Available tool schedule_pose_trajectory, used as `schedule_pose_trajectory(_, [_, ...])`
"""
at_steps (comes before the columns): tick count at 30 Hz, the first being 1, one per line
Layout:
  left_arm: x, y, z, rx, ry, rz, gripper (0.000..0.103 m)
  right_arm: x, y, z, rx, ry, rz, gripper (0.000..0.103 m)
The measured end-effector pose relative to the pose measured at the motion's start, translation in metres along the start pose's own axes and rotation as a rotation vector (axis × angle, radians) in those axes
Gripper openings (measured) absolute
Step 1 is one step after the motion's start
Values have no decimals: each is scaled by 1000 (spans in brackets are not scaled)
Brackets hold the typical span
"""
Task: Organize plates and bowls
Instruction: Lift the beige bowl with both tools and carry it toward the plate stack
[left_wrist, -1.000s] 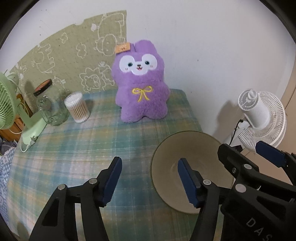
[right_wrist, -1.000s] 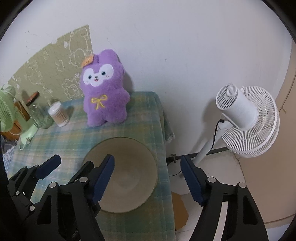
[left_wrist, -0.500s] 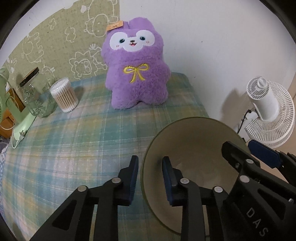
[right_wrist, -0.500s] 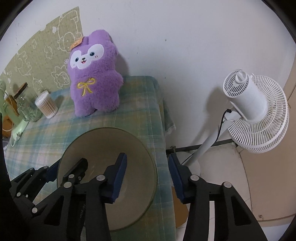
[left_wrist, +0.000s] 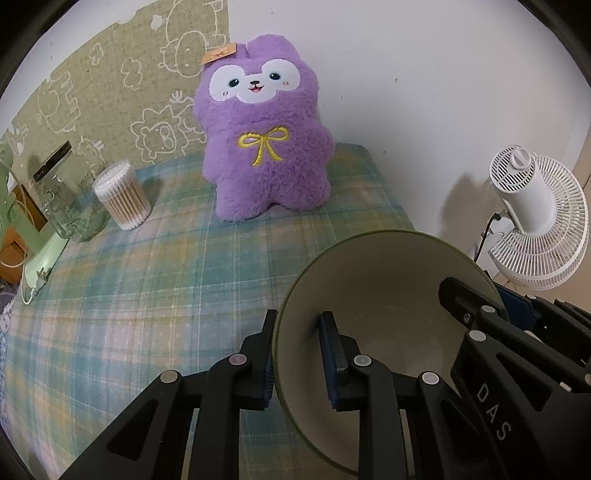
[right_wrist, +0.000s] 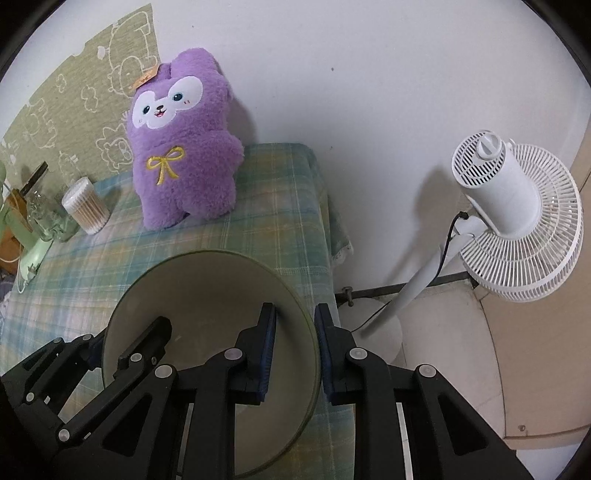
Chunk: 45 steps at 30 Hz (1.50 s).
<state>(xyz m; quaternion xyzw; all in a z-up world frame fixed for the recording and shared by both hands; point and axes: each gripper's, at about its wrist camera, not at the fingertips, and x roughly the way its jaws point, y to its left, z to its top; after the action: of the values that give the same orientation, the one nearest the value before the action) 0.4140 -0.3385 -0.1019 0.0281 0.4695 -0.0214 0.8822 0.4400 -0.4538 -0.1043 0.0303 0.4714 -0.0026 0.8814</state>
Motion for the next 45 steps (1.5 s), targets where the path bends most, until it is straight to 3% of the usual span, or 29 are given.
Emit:
schedule_pose_trajectory(17, [-39,14,-8,-24,-3,-10,19,-46,15,-6,2,-2,9,25])
schedule_pose_trajectory(45, [-178,58,-27,-74,-109,-12,19,-192,65,-27,-35,-114,44,25])
